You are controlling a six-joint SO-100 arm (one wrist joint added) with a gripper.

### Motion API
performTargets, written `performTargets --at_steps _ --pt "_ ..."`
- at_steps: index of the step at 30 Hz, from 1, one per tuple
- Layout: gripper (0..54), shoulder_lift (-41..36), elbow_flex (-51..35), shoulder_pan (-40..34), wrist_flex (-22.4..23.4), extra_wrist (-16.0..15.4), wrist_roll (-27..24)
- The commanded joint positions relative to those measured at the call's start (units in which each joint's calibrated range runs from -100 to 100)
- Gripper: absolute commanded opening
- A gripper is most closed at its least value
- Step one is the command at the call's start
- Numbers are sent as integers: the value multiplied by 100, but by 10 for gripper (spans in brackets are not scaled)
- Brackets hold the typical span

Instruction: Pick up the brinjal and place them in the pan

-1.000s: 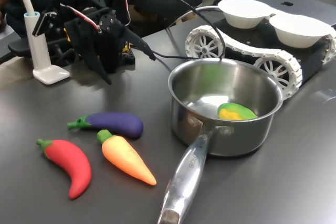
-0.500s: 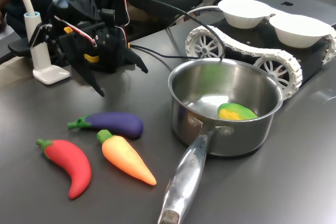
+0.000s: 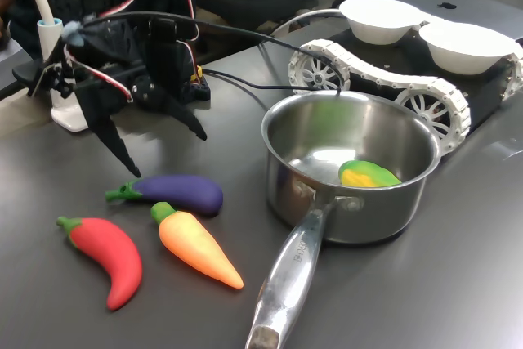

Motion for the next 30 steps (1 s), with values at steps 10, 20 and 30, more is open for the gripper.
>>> performTargets --at_steps 10,20,30 --pt "397 804 -1648 -559 329 172 259" --pt "397 1007 -2129 -1006 857 357 547" --pt "395 838 -1675 -1029 832 534 747"
